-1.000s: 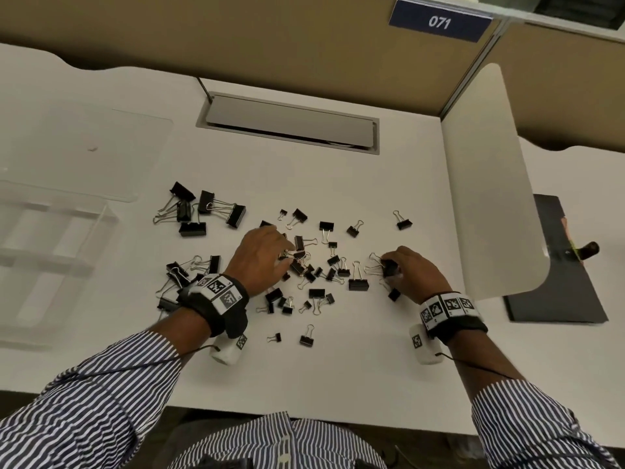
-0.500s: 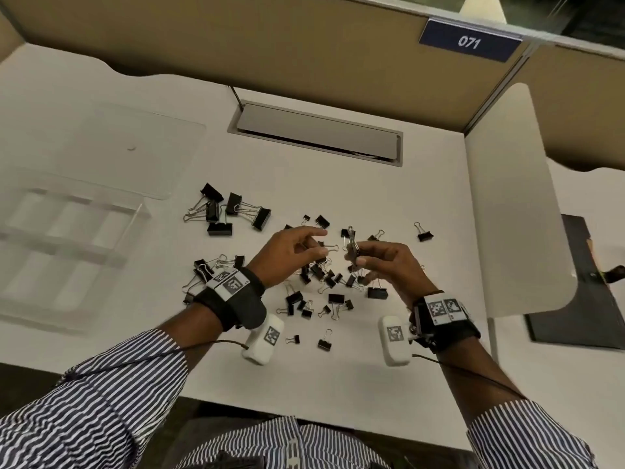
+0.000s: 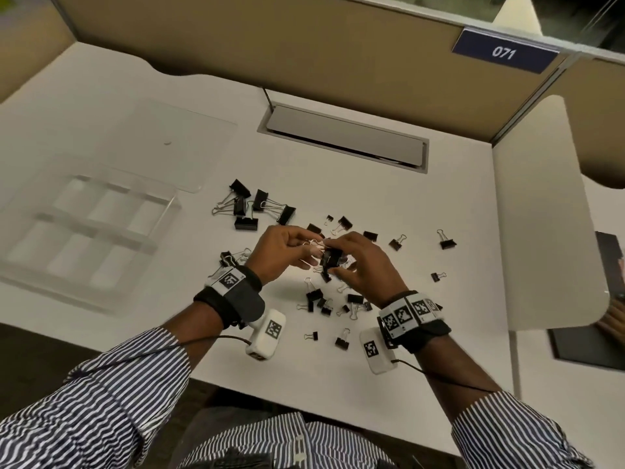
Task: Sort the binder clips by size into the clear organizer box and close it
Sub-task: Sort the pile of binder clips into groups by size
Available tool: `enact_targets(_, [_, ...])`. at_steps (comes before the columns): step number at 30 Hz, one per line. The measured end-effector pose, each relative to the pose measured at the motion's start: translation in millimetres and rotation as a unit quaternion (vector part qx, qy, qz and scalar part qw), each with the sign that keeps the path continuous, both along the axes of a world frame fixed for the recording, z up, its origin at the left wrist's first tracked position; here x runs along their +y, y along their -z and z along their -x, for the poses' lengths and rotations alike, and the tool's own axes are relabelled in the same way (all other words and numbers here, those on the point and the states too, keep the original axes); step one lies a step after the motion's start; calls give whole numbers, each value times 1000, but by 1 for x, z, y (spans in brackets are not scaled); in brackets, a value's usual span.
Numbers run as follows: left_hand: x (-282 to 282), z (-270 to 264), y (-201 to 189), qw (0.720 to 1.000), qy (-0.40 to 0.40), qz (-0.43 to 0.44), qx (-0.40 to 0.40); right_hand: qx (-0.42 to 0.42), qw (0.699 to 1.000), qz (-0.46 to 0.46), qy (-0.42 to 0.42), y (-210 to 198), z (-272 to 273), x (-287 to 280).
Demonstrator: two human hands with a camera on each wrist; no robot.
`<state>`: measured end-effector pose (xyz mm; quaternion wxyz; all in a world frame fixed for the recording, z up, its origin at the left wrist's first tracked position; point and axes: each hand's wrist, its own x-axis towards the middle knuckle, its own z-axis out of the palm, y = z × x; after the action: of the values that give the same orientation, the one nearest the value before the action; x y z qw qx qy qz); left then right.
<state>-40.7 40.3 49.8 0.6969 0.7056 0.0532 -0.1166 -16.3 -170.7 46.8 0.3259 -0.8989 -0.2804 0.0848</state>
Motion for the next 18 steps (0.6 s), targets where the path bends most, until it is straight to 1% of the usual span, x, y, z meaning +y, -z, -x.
enact_targets(5, [20, 9, 4, 998, -46, 17, 30, 0, 999, 29, -21, 3, 1, 24])
enact_targets(8, [32, 12, 9, 996, -73, 15, 57, 20, 999, 7, -26, 6, 2, 34])
enact_targets(11, [46, 14, 13, 992, -102, 2, 79, 40, 999, -23, -22, 11, 0, 39])
enact_targets(18, [90, 14, 24, 968, -212, -60, 117, 68, 997, -30, 6, 23, -4, 41])
